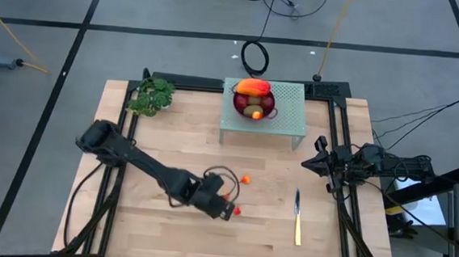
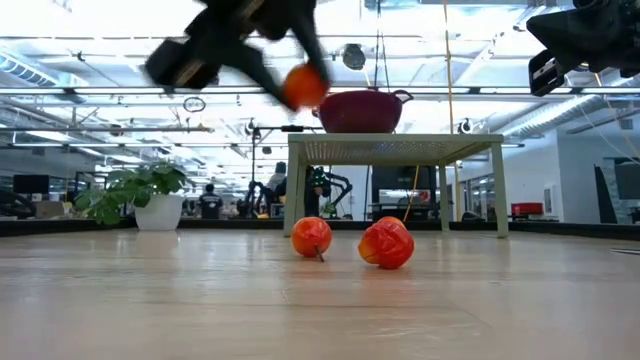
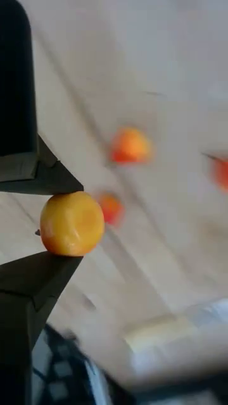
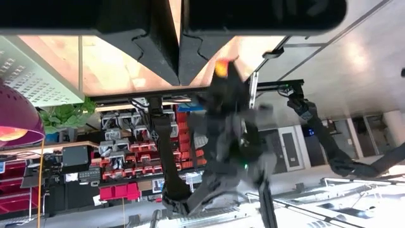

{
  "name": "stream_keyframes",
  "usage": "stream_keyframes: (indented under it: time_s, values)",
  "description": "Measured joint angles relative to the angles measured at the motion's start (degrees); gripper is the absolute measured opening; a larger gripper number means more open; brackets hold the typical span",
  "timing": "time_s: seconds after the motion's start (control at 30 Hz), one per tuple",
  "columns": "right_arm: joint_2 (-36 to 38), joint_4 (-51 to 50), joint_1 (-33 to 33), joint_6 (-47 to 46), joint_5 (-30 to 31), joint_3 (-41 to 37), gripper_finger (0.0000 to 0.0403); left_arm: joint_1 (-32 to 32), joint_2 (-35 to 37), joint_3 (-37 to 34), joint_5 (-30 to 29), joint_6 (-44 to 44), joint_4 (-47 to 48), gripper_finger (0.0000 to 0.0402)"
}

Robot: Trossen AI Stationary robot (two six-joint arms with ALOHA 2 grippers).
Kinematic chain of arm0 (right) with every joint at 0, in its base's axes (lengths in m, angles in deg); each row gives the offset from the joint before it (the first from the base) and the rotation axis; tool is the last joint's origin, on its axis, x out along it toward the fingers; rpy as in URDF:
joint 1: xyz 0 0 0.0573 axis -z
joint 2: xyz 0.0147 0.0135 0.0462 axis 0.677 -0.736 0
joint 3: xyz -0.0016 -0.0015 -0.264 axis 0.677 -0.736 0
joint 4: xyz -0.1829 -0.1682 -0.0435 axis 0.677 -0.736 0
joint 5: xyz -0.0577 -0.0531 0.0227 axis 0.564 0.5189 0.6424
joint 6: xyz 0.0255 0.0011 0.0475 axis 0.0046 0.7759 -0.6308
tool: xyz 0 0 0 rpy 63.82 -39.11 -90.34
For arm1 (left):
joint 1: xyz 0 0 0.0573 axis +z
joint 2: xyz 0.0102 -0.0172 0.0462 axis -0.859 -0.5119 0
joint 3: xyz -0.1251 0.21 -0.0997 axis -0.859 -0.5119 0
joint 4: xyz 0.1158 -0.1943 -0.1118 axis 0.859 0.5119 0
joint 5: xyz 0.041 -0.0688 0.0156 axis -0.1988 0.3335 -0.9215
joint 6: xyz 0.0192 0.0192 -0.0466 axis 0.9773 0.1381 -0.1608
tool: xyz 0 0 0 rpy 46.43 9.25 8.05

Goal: Pick & Place Fruit
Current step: Put the pear into the strainer bowl on the shelf

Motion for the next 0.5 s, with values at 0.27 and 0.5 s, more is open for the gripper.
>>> stream_keyframes:
  time_s: [0.27, 0.5]
  values:
    - [0.0, 0.0, 0.0, 0.0, 0.0, 0.0, 0.0, 4.9, 8.4, 0.1, -10.6, 10.6, -4.4, 0.0122]
    - [0.0, -0.3, 0.0, 0.0, 0.1, 0.0, 0.0, 12.7, 11.6, 0.1, -11.4, 23.2, -12.3, 0.0122]
